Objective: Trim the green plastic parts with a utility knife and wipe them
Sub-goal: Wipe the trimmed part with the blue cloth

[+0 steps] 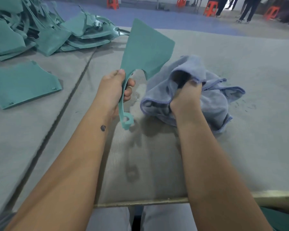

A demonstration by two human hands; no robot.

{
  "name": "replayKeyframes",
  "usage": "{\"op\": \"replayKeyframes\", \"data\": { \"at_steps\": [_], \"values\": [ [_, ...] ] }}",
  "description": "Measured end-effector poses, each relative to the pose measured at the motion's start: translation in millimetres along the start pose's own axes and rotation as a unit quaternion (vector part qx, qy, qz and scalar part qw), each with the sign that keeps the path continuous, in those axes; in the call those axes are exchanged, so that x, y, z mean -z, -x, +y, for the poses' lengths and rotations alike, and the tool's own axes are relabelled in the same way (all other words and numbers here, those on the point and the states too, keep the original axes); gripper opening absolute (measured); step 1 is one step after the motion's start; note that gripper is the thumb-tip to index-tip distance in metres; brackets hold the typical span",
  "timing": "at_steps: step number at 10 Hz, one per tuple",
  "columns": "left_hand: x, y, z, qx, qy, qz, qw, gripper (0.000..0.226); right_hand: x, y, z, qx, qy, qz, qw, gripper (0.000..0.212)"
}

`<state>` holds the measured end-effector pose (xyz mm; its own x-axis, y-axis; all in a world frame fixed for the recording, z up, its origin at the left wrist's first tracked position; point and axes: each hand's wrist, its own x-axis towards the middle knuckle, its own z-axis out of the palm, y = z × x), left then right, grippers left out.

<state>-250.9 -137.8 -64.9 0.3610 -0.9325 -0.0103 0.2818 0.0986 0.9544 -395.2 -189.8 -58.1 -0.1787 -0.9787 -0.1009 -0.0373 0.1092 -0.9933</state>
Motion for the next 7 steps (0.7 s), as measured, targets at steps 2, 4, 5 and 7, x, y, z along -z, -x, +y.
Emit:
{"op": "replayKeyframes", "data": {
  "at_steps": [2,4,5,7],
  "values": [
    [7,-2,0,-0.005,-0.072,-0.064,0.995,0.023,-9,-7,5,0.000,-0.347,-0.028,0.937,0.016],
    [2,1,-5,0.011,-0.170,-0.041,0.985,0.025,-17,-9,16,0.071,-0.156,-0.069,0.983,0.007],
    [3,1,-8,0.024,-0.171,-0.010,0.985,0.017,-20,-5,19,0.137,-0.057,-0.051,0.988,0.009],
    [-1,5,-8,-0.017,-0.067,-0.054,0.996,0.007,-21,-4,19,0.045,-0.114,-0.044,0.991,0.037]
  ]
}}
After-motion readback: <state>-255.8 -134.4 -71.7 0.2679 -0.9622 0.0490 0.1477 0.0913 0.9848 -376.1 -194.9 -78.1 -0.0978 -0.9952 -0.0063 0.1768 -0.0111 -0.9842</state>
